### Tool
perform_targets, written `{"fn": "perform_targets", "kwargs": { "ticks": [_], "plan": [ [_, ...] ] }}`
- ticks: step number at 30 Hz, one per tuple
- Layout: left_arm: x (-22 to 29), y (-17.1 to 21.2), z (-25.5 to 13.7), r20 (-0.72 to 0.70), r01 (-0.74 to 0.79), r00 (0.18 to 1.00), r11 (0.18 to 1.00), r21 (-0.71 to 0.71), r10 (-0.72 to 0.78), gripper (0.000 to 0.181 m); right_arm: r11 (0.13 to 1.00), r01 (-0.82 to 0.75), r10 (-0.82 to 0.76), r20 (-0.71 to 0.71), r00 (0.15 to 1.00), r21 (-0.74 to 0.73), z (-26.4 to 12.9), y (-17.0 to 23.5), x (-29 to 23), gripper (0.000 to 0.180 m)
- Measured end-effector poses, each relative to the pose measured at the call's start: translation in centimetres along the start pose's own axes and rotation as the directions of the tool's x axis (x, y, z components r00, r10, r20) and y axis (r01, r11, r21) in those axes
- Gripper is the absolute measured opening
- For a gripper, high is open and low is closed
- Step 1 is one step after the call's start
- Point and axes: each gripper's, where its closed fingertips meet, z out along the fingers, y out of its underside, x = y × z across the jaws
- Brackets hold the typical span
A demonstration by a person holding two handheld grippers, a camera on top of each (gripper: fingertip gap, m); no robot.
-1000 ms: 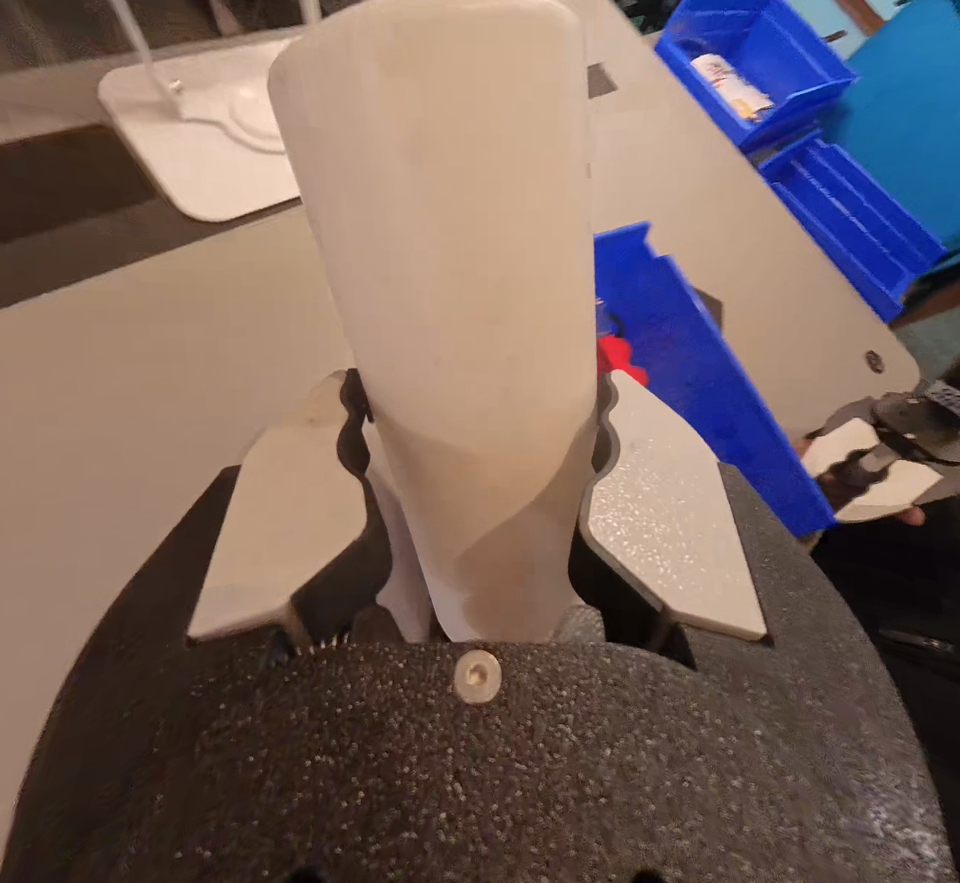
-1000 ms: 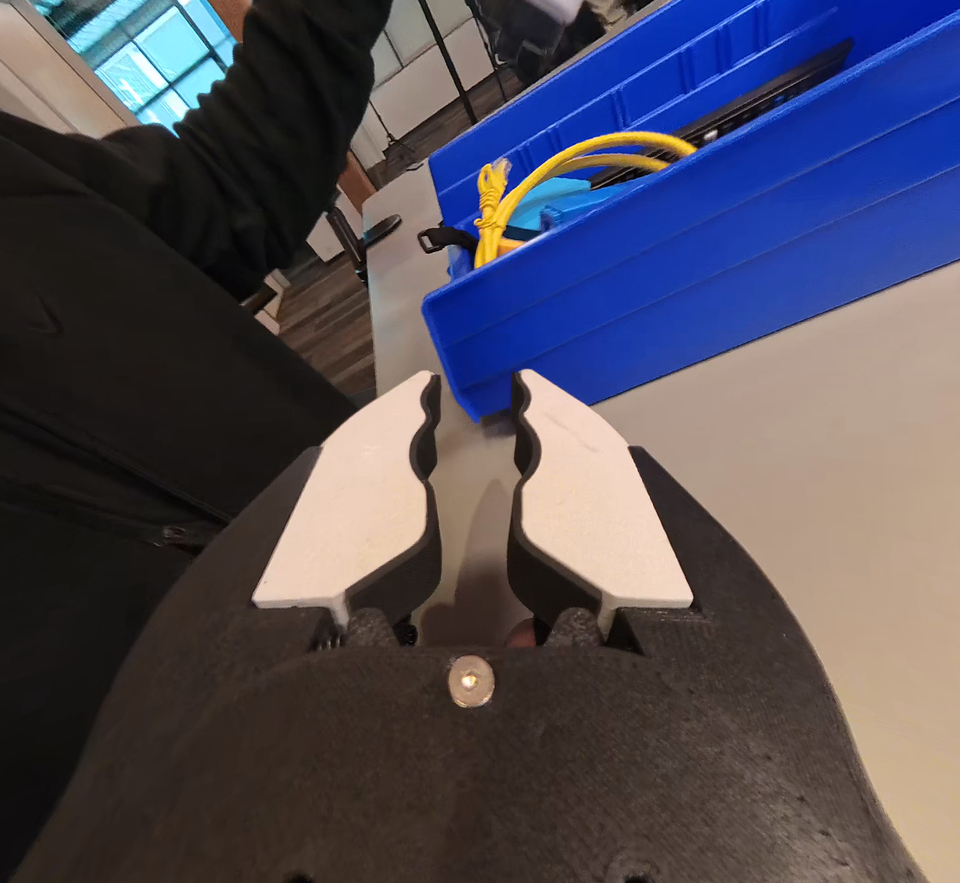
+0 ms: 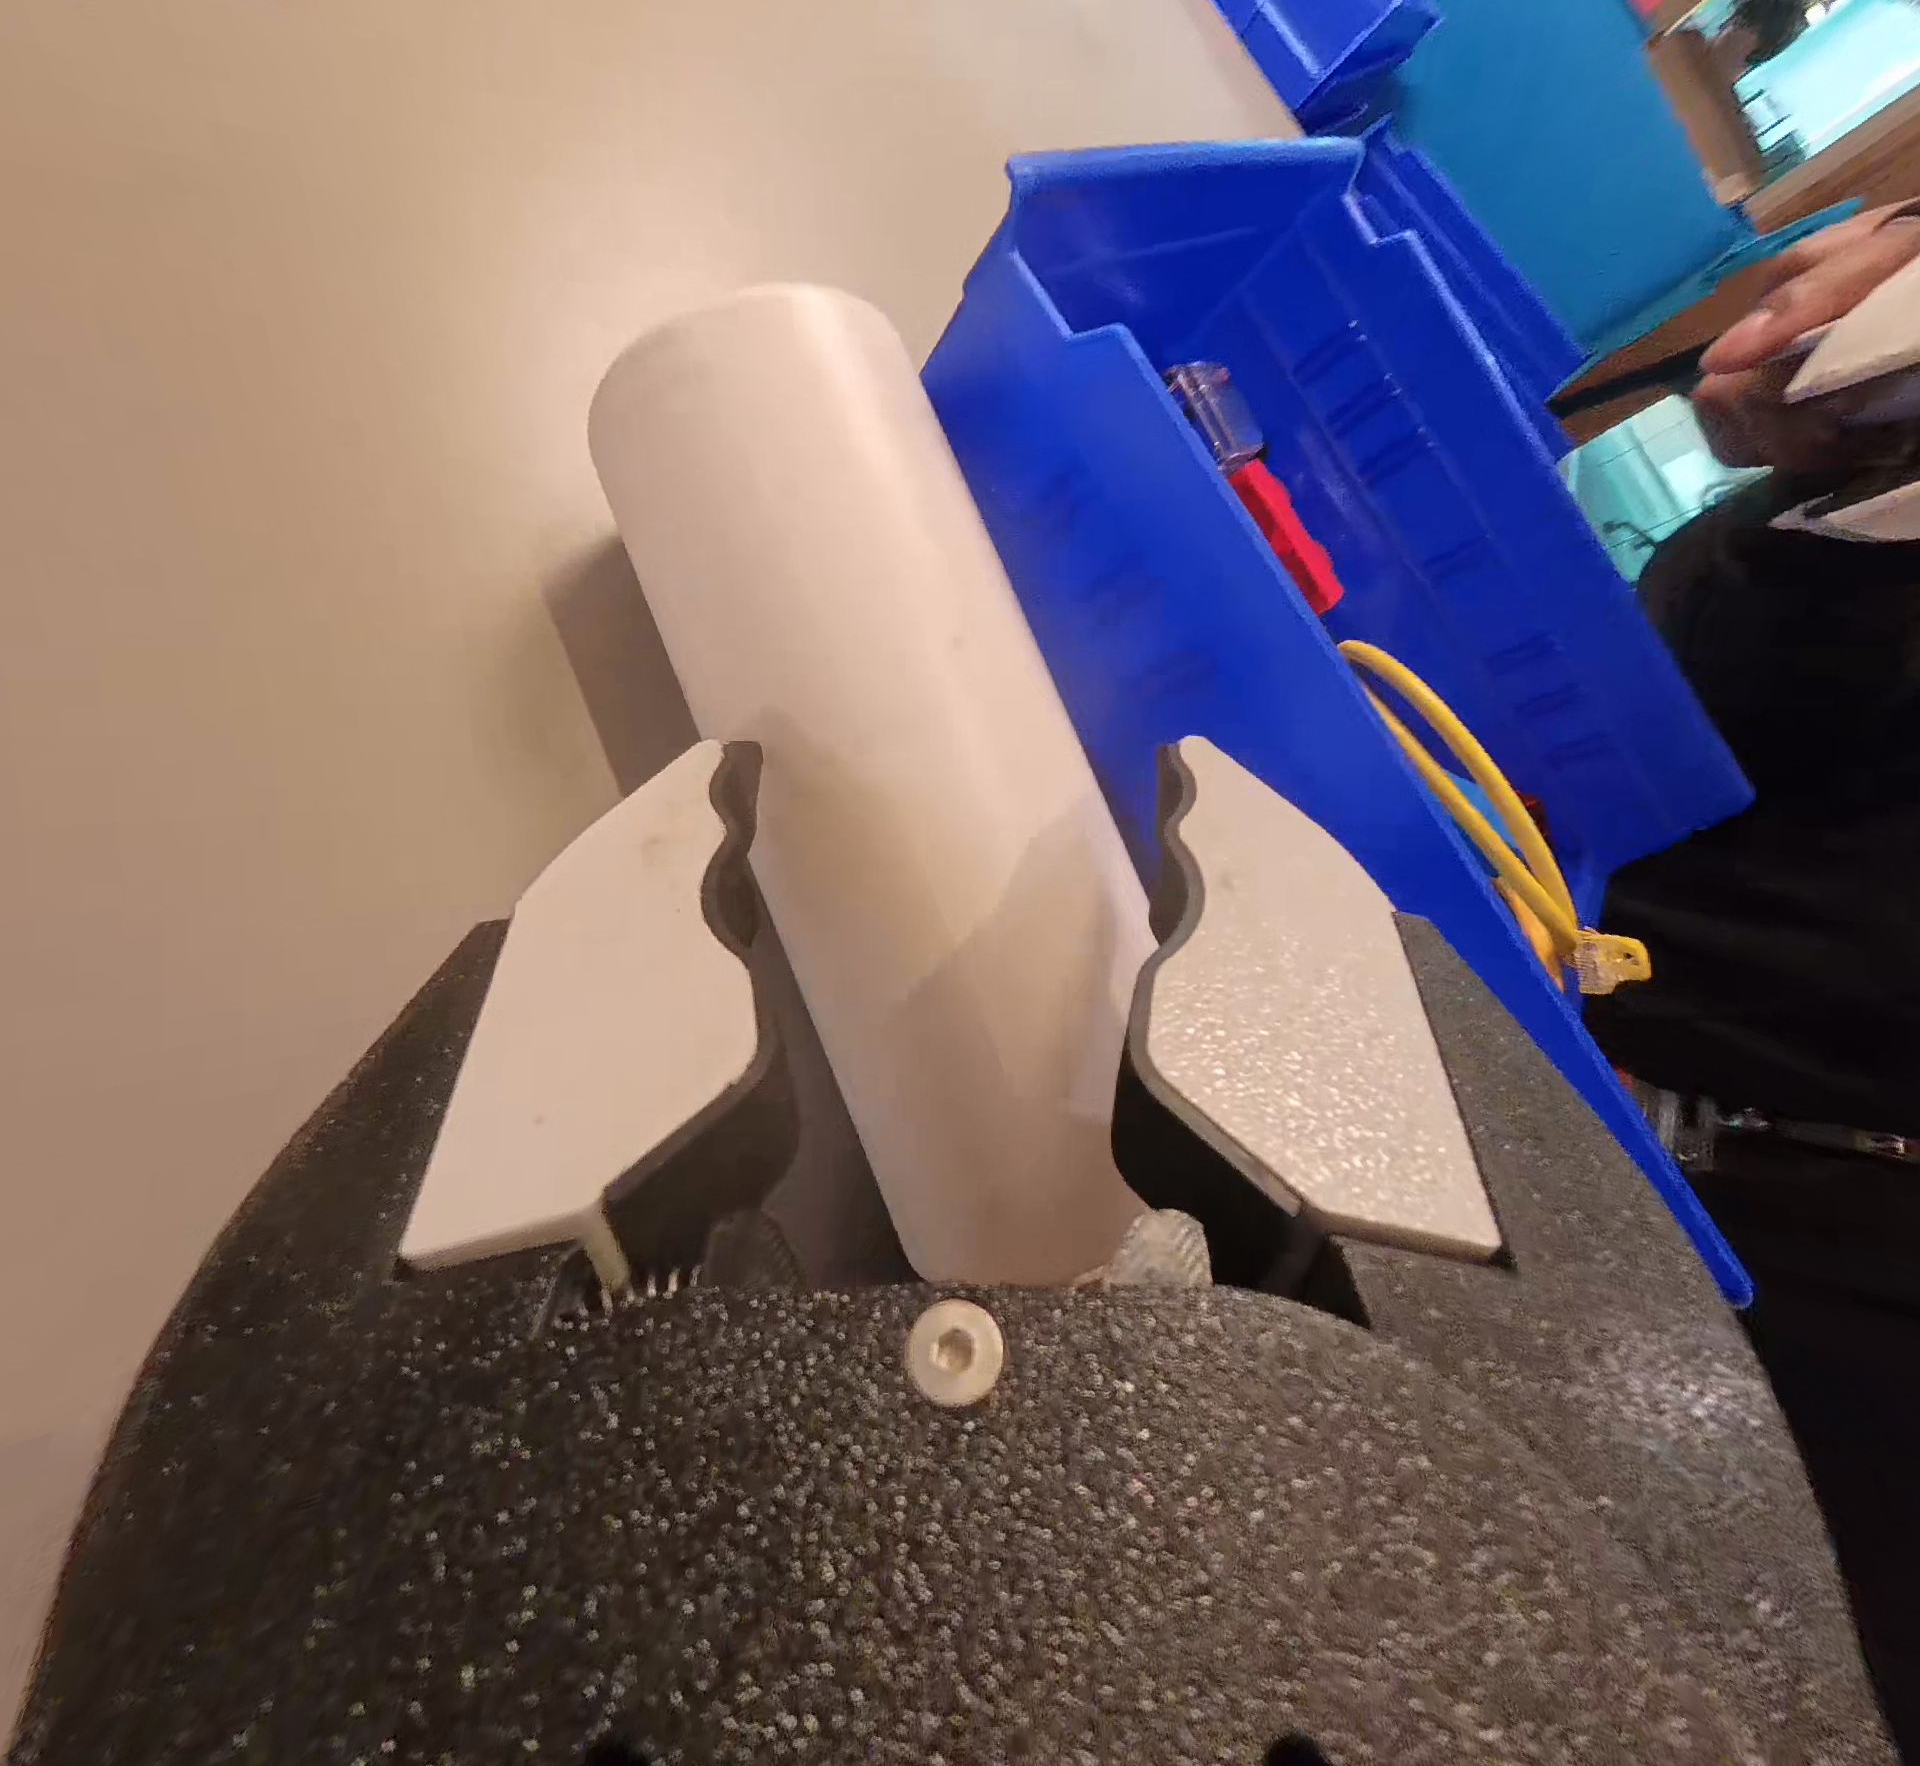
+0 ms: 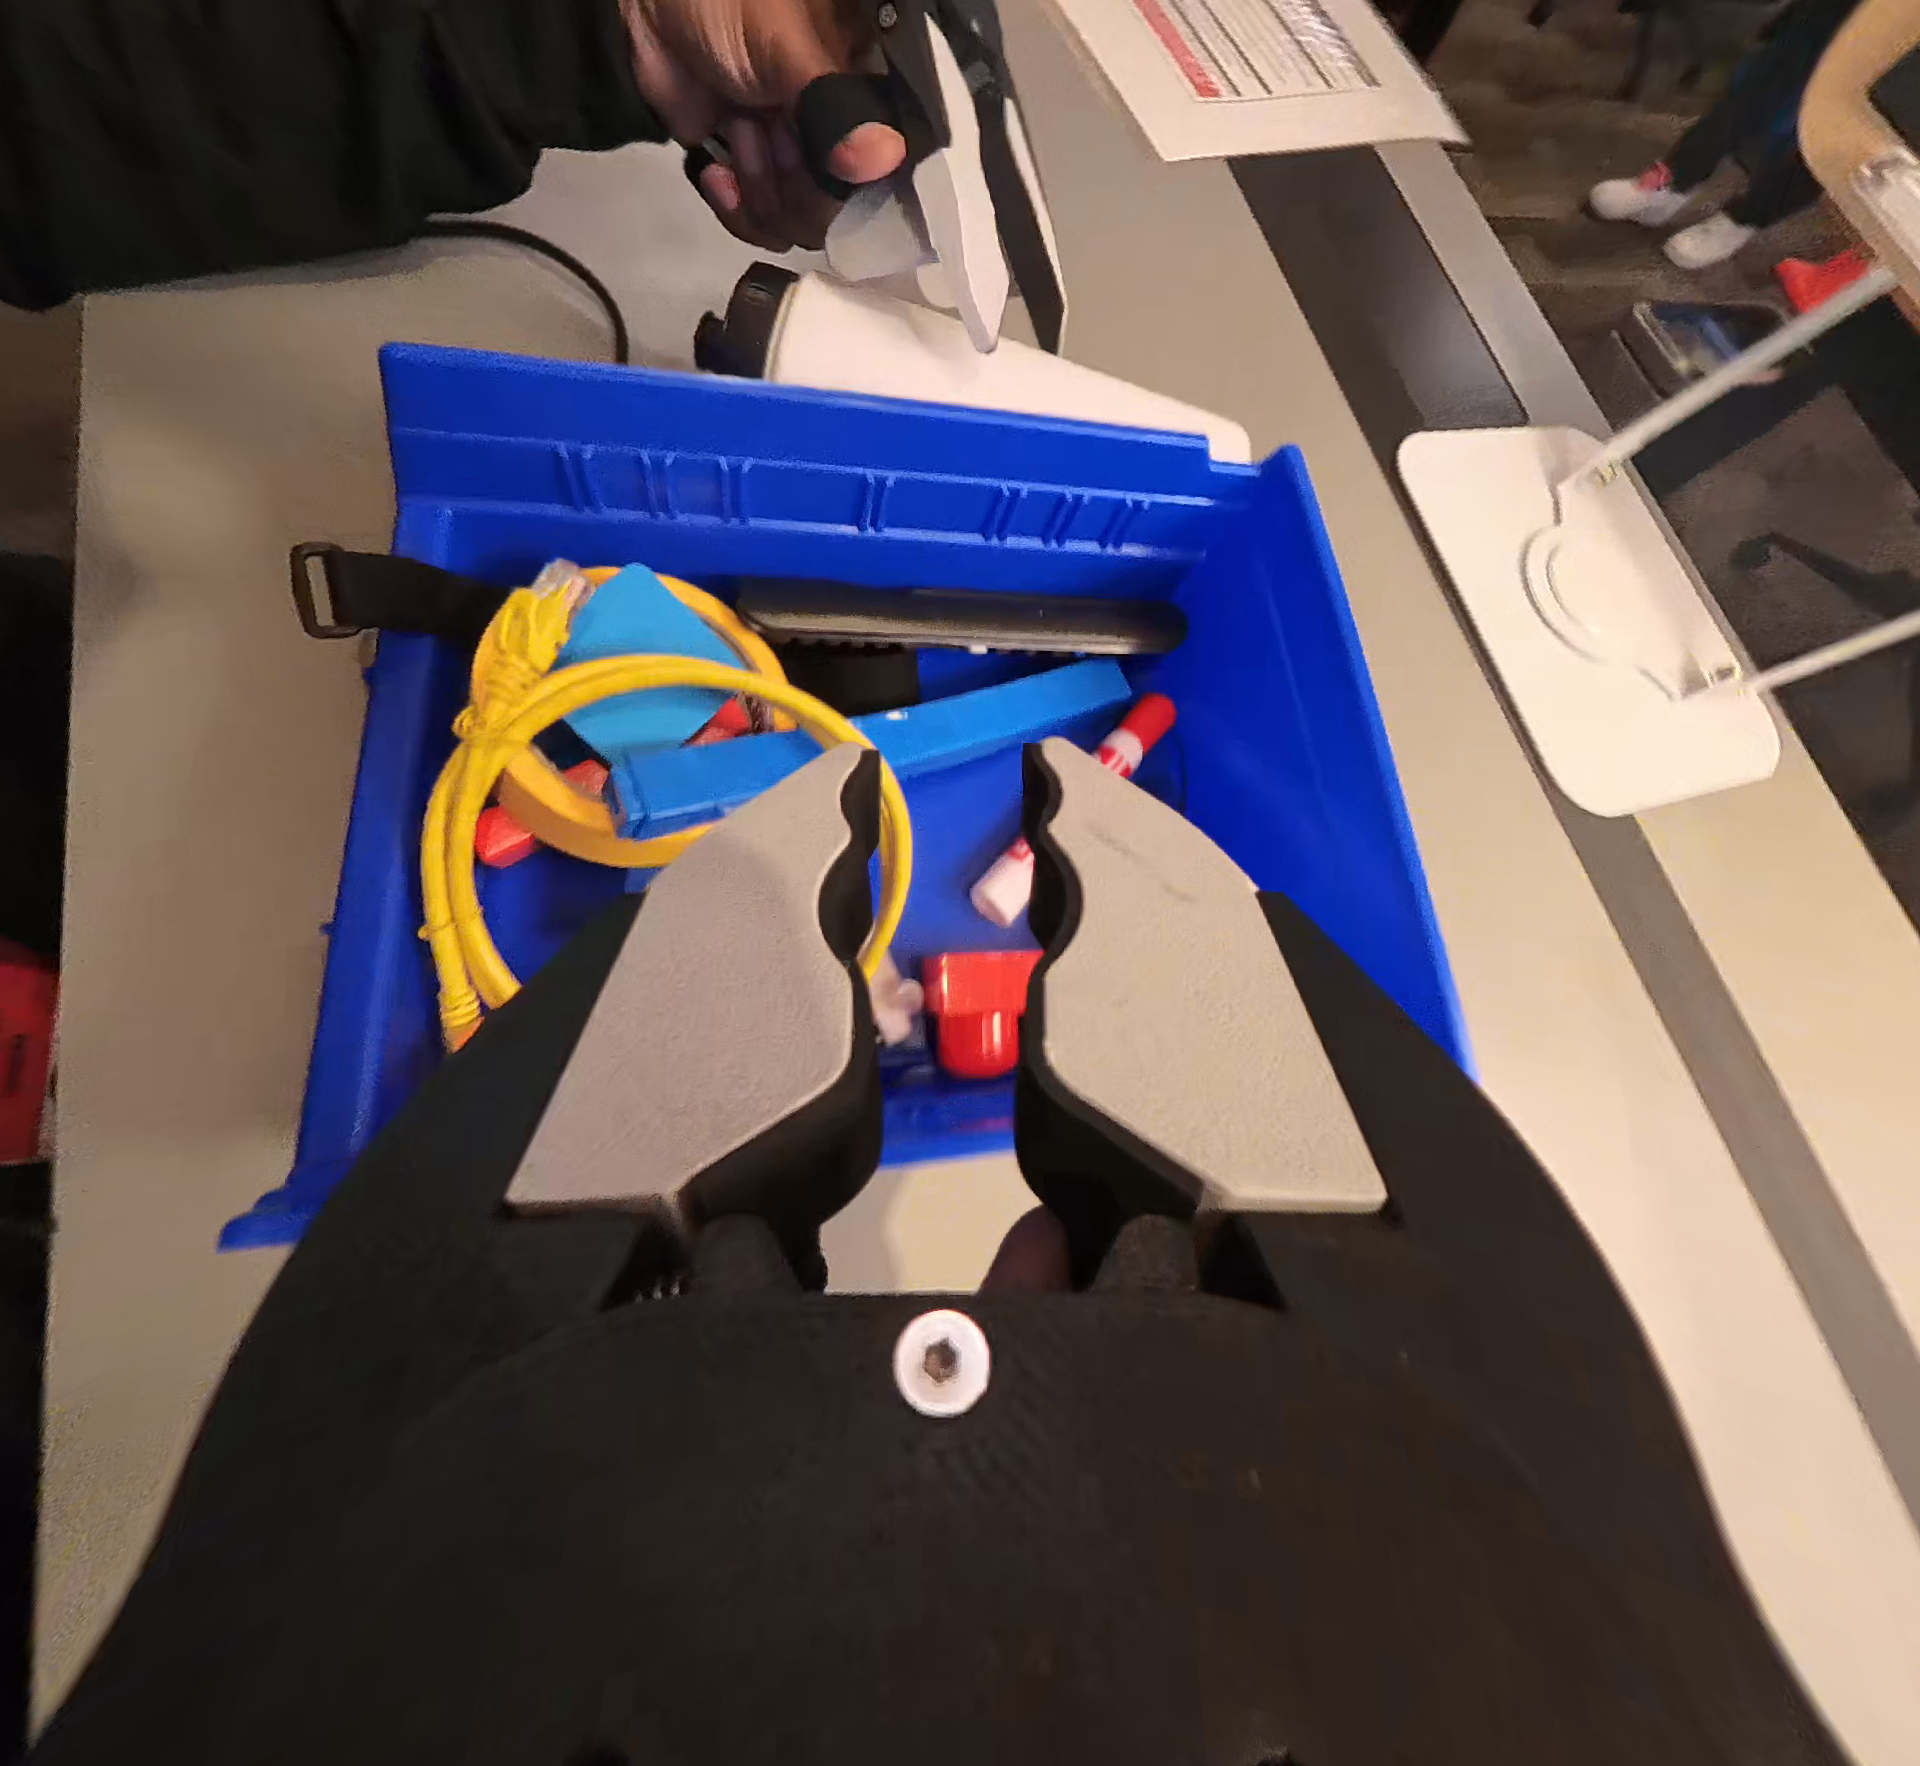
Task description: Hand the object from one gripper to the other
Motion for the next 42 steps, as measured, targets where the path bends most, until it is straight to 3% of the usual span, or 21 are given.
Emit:
{"fn": "perform_targets", "kwargs": {
  "ticks": [6, 11, 14, 18, 25, 31, 42],
  "plan": [
    [-0.9, -0.6, -0.8, -0.072, 0.040, 0.997, 0.989, 0.139, -0.030, 0.075, 0.988, 0.143, -0.126, 0.224, 0.966, -0.061, 6.0, -2.2, -2.7, 0.030],
    [-1.2, -0.4, -0.4, -0.070, 0.047, 0.997, 0.988, 0.149, -0.037, 0.075, 0.955, 0.275, -0.188, 0.492, 0.850, -0.110, 8.5, -1.3, -9.1, 0.038],
    [-1.0, -0.4, -0.1, -0.076, 0.049, 0.996, 0.988, 0.145, -0.039, 0.075, 0.926, 0.337, -0.187, 0.563, 0.805, -0.174, 9.4, 0.4, -11.5, 0.044],
    [-1.1, -0.6, -0.1, -0.067, 0.052, 0.997, 0.986, 0.156, -0.042, 0.074, 0.882, 0.394, -0.213, 0.530, 0.821, -0.257, 10.0, 1.6, -11.8, 0.048],
    [-1.3, -0.7, -0.2, -0.050, 0.051, 0.998, 0.984, 0.169, -0.044, 0.073, 0.793, 0.483, -0.310, 0.436, 0.845, -0.371, 9.3, 2.6, -10.6, 0.036],
    [-1.4, -0.8, -0.2, -0.039, 0.046, 0.998, 0.984, 0.173, -0.040, 0.073, 0.735, 0.496, -0.360, 0.353, 0.863, -0.463, 8.0, 3.5, -7.4, 0.035],
    [-1.6, -1.6, -0.4, 0.018, -0.006, 1.000, 0.977, 0.214, 0.002, 0.073, 0.818, 0.487, -0.337, 0.431, 0.837, -0.306, 7.6, 1.7, -11.7, 0.044]
  ]
}}
